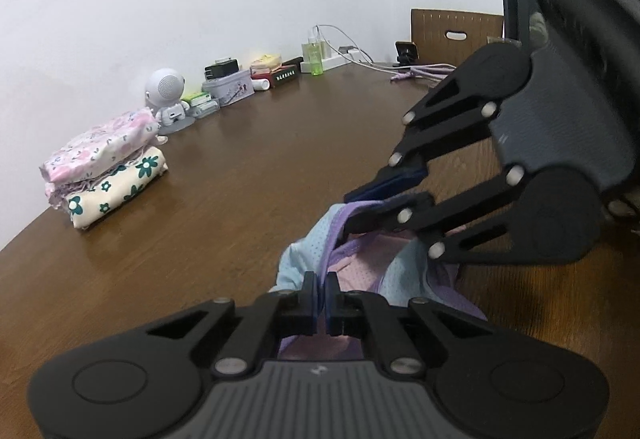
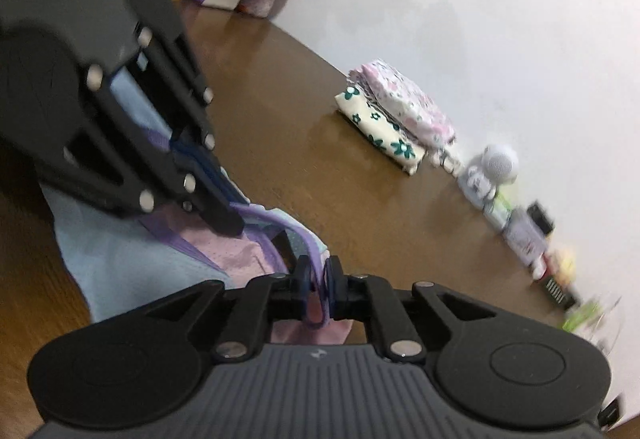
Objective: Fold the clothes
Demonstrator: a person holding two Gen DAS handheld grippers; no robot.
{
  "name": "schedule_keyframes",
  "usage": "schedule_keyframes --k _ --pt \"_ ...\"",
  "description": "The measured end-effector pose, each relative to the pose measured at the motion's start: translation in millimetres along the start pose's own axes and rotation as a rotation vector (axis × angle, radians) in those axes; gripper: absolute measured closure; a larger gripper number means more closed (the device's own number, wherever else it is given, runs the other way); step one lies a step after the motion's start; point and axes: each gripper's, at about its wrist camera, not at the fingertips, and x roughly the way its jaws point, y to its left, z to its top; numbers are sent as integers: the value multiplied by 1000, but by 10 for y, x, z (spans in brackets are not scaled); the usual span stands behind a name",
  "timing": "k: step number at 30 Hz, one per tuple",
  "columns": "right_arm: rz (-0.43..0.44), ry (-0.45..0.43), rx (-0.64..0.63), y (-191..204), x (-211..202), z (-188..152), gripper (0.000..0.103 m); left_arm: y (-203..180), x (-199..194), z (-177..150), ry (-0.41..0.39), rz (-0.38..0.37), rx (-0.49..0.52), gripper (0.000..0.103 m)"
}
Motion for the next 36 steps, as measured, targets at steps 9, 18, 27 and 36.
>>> schedule_keyframes --k 9,18,27,36 --pt "30 2 175 -158 -121 -60 94 -28 1 -34 0 -11 3 92" --pt "-18 52 515 -333 -94 -207 96 238 -244 -6 -52 -104 -181 79" --pt "-38 64 540 -287 -48 -271 96 619 -171 -101 -16 -100 -442 81" --pt "36 -10 709 -552 -395 -308 78 661 -67 -151 31 -101 -464 81"
